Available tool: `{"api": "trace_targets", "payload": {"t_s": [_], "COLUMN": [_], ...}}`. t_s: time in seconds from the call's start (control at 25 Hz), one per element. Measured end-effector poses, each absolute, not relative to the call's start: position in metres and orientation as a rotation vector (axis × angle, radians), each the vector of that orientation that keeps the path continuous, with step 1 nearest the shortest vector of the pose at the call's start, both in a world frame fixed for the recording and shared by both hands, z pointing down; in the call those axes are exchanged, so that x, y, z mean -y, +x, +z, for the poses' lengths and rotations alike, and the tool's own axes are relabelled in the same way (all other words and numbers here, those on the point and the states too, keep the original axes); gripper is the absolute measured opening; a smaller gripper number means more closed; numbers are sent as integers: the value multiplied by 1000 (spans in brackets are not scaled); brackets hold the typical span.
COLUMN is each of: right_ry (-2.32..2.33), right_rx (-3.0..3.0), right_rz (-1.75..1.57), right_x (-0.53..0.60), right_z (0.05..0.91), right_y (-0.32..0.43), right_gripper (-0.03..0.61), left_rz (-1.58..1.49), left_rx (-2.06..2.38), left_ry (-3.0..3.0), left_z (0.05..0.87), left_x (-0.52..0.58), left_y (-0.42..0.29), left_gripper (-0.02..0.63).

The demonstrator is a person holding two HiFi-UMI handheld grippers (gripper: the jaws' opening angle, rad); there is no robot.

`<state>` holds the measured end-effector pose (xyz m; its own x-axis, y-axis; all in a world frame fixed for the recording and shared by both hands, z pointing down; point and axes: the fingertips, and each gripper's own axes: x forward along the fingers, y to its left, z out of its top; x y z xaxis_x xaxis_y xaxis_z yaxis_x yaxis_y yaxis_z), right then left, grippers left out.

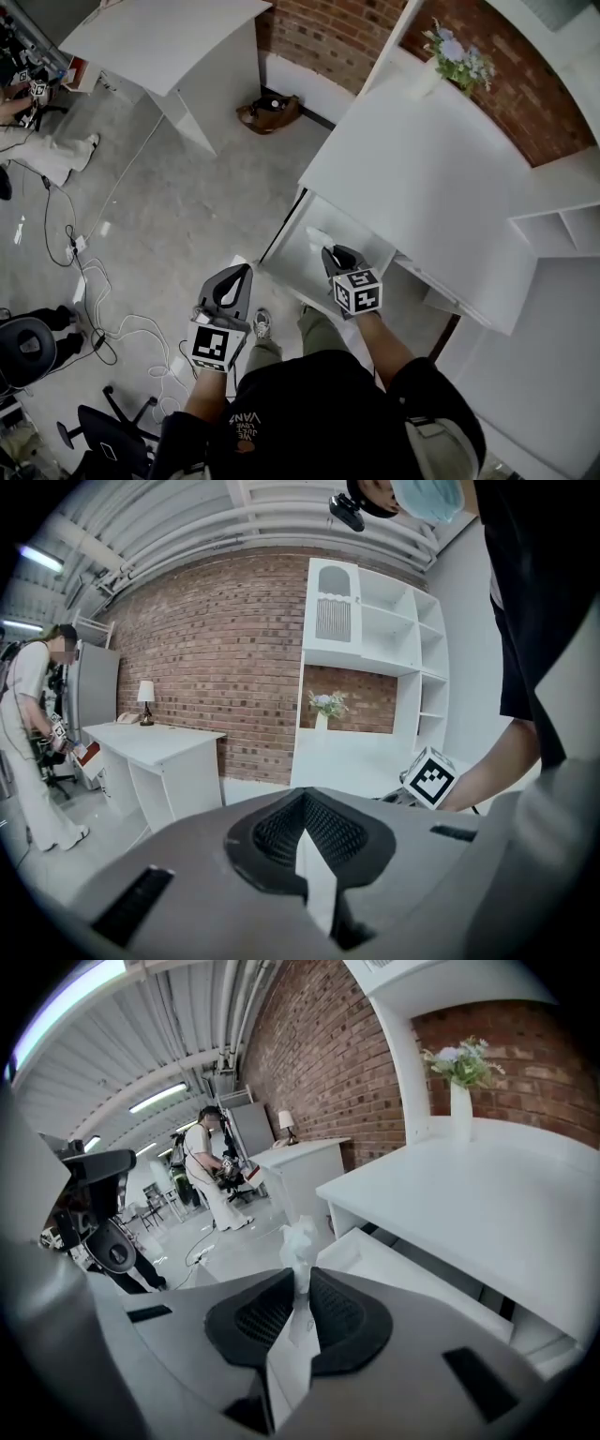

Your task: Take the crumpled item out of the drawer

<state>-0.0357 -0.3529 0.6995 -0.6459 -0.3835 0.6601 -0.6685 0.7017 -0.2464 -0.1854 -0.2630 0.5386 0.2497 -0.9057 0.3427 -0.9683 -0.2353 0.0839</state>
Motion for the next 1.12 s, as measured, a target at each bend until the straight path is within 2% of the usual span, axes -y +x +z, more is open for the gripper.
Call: {"api": "trace_targets", "payload": {"t_s": [0.48, 0.88, 1.0, 1.12], "right_ry": [562, 466, 499, 534], "right_rx": [2118, 2042, 2019, 2005], "right_rz": [708, 717, 697, 678], "right_x": [347, 351, 361, 369], "right_z": [825, 866, 873, 877], "right_y": [-52, -67, -64, -62], "right_gripper": [44, 52, 72, 130], "left_rz": [359, 348, 350, 359], "left_rx": [1798, 1812, 1812, 1809], "left_ry": [2168, 2097, 2078, 2070], "left_z": [567, 587, 590, 593], "left_x": [273, 270, 268, 265], "left_y": [-191, -191, -188, -186], "left_gripper": [6, 6, 6, 6]}}
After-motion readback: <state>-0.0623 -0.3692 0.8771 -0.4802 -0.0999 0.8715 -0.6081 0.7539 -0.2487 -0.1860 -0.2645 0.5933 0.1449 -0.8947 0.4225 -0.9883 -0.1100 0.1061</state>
